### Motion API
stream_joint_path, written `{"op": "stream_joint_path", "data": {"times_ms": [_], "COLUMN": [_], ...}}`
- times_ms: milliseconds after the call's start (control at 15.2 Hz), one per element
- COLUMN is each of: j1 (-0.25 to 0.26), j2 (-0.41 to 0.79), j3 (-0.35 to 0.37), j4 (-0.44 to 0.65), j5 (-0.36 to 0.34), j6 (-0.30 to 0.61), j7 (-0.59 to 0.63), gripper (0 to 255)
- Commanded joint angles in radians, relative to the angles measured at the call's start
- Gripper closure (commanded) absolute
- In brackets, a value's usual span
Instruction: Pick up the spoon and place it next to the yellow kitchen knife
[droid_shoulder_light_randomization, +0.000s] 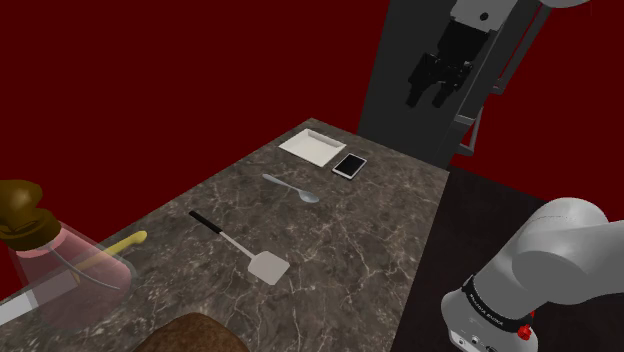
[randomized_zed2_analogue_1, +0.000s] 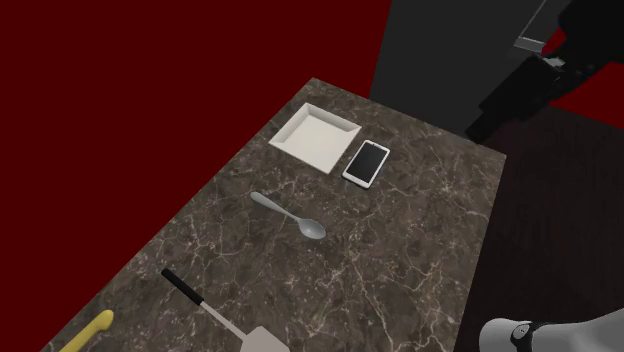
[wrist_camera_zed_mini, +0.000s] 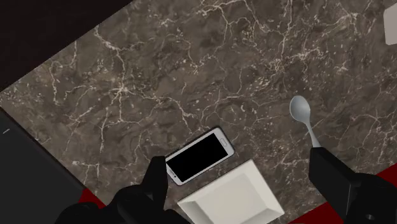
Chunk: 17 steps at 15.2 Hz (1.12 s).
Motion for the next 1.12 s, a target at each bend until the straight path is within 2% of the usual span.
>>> {"op": "stream_joint_path", "data": {"times_ms": [0, 528, 1056], "j1": [0.0, 0.057, 0.111], "j2": [0.0, 0.137, 0.351], "j3": [0.0, 0.07, 0.142], "j4": [0.0, -0.103, -0.12], "j5": [0.0, 0.046, 0.077], "j6": [0.0, 0.276, 0.543], "j7": [0.0, 0.003, 0.005], "gripper": [0, 0, 0]}}
